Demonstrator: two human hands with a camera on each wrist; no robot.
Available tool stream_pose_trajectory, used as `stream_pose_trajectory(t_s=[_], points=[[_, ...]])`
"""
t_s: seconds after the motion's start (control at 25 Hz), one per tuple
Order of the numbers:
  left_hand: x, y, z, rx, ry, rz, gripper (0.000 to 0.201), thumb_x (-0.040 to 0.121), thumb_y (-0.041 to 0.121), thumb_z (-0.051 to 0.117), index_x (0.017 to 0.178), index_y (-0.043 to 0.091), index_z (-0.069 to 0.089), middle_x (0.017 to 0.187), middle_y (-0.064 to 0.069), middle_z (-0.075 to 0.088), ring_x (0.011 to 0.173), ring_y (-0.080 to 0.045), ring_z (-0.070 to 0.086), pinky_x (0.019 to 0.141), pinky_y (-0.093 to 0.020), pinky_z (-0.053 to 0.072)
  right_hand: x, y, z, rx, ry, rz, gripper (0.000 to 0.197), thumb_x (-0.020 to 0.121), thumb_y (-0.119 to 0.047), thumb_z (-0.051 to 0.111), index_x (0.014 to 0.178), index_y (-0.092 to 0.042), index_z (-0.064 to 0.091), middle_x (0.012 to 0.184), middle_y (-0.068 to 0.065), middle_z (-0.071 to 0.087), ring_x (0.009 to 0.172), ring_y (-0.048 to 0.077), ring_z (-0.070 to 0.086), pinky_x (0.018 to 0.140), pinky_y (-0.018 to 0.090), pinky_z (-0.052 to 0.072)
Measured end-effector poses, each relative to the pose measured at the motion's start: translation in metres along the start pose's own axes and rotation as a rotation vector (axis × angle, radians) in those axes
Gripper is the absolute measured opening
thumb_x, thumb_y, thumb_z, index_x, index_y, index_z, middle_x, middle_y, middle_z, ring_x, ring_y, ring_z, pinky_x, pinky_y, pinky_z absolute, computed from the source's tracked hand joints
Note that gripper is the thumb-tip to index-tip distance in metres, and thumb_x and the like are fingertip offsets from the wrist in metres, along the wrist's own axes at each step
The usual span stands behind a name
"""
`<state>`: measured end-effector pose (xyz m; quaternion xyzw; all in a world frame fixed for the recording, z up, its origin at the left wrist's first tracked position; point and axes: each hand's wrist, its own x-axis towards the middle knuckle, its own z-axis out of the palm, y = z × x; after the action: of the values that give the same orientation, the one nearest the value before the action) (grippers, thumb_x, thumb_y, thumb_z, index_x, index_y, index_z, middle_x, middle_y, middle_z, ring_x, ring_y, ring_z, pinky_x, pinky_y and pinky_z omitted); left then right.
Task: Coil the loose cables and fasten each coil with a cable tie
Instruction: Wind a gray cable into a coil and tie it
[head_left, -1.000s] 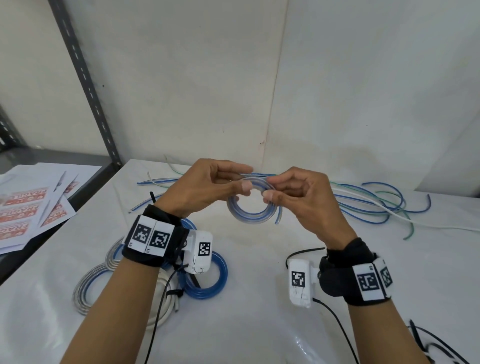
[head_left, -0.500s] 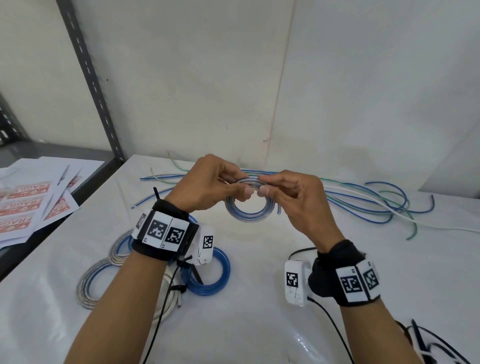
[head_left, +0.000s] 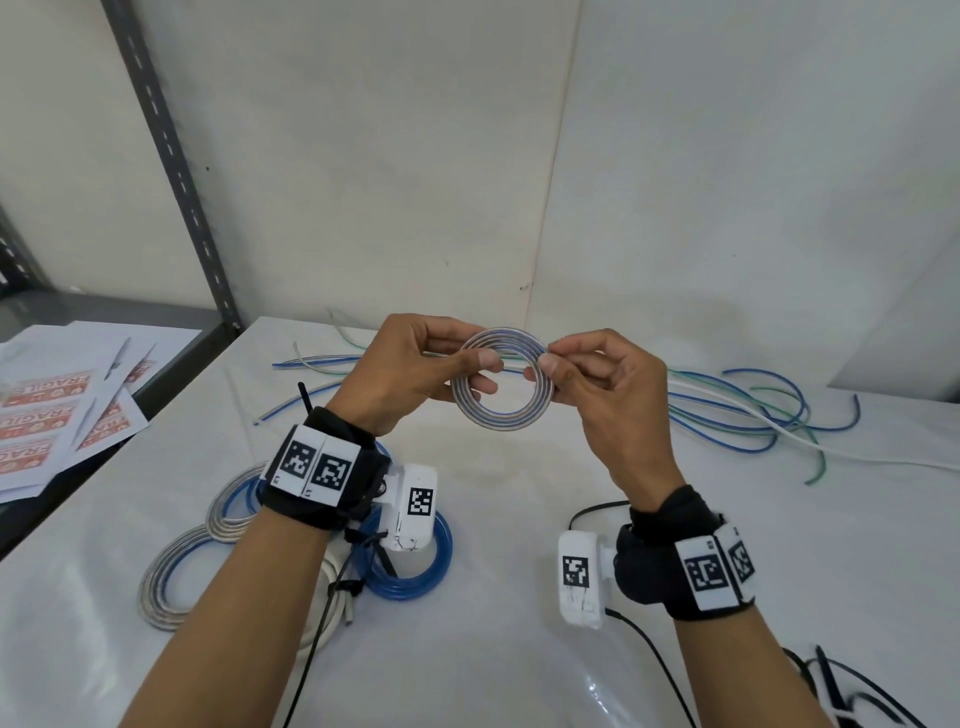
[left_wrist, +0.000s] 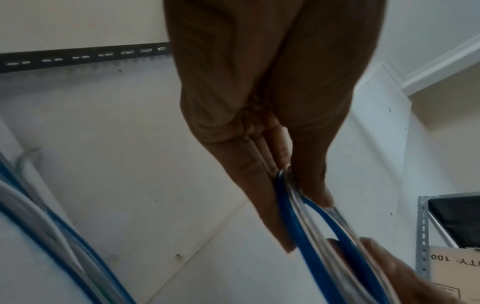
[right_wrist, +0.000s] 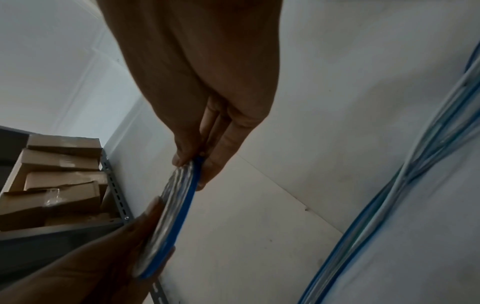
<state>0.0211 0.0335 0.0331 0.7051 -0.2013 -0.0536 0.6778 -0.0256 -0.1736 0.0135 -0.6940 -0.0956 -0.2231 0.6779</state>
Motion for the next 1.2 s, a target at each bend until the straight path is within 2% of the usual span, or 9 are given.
stream_pose_trajectory(t_s=[0.08,0.2,0.36,0.52,0.6,0.72,0.8,0.96,1.2], points=[[0.000,0.001,0.000,0.015,-0.004,0.018,0.026,0.087,0.012,0.074,0.109,0.000,0.074,0.094,-0.018,0.077,0.073,-0.024,0.075,0.066,-0.033,0.061,-0.001,0.001,0.002,0.006,0.019,0.015,0.008,0.087,-0.005,0.076,0.092,-0.004,0.069,0.081,0.011,0.078,0.081,0.029,0.077,0.071,0.036,0.062],[0.000,0.001,0.002,-0.039,0.083,0.055,0.020,0.087,0.009,0.074,0.105,-0.001,0.074,0.089,-0.020,0.076,0.070,-0.024,0.073,0.069,-0.036,0.062,-0.004,0.004,0.007,0.016,0.109,0.021,0.009,0.086,-0.012,0.079,0.089,-0.006,0.072,0.083,0.011,0.078,0.082,0.033,0.076,0.069,0.036,0.062],[0.001,0.002,0.004,-0.098,0.158,0.081,0.014,0.089,0.006,0.073,0.102,0.002,0.074,0.084,-0.014,0.076,0.069,-0.021,0.073,0.070,-0.032,0.062,-0.010,0.005,0.017,-0.010,0.126,-0.008,0.010,0.090,-0.013,0.076,0.099,-0.009,0.075,0.093,0.007,0.079,0.088,0.022,0.076,0.073,0.038,0.064],[-0.001,0.002,0.004,-0.145,0.143,0.048,0.016,0.088,0.009,0.073,0.104,0.006,0.074,0.089,-0.012,0.078,0.075,-0.020,0.076,0.076,-0.038,0.062,-0.010,0.007,0.020,-0.045,0.154,0.007,0.029,0.080,-0.014,0.086,0.106,-0.007,0.074,0.095,0.004,0.079,0.088,0.018,0.077,0.078,0.040,0.064],[-0.002,0.002,0.007,-0.160,0.124,0.039,0.016,0.087,0.010,0.073,0.103,0.007,0.074,0.090,-0.012,0.078,0.076,-0.021,0.076,0.077,-0.038,0.062,-0.010,0.008,0.021,-0.103,0.179,-0.013,0.029,0.078,-0.016,0.087,0.104,-0.009,0.075,0.094,0.001,0.079,0.086,0.016,0.077,0.080,0.043,0.063],[-0.002,0.003,0.008,-0.147,0.096,0.041,0.012,0.089,0.008,0.072,0.101,0.008,0.074,0.088,-0.011,0.078,0.075,-0.021,0.076,0.072,-0.033,0.062,-0.009,0.005,0.017,-0.118,0.181,-0.026,0.024,0.079,-0.015,0.087,0.100,-0.015,0.076,0.091,-0.001,0.079,0.085,0.016,0.077,0.079,0.044,0.063],[-0.002,0.003,0.008,-0.147,0.099,0.051,0.013,0.091,0.007,0.070,0.103,0.005,0.073,0.088,-0.013,0.078,0.076,-0.022,0.076,0.071,-0.032,0.062,-0.006,0.001,0.013,-0.055,0.155,-0.015,0.021,0.080,-0.012,0.085,0.099,-0.015,0.076,0.091,0.002,0.079,0.086,0.020,0.077,0.076,0.040,0.063],[-0.001,0.002,0.008,-0.195,0.151,0.065,0.023,0.091,0.006,0.068,0.111,-0.005,0.069,0.089,-0.017,0.077,0.074,-0.022,0.075,0.070,-0.033,0.062,-0.005,-0.003,0.010,0.133,0.089,0.050,0.012,0.092,-0.005,0.070,0.103,-0.006,0.073,0.094,0.013,0.078,0.089,0.027,0.076,0.075,0.036,0.062],[-0.001,0.003,0.007,-0.189,0.142,0.085,0.021,0.090,0.007,0.069,0.109,-0.003,0.070,0.088,-0.017,0.077,0.074,-0.023,0.075,0.072,-0.035,0.063,-0.010,-0.005,0.019,0.244,0.203,0.137,0.005,0.093,-0.007,0.070,0.095,-0.002,0.071,0.093,0.022,0.076,0.086,0.026,0.075,0.071,0.032,0.060]])
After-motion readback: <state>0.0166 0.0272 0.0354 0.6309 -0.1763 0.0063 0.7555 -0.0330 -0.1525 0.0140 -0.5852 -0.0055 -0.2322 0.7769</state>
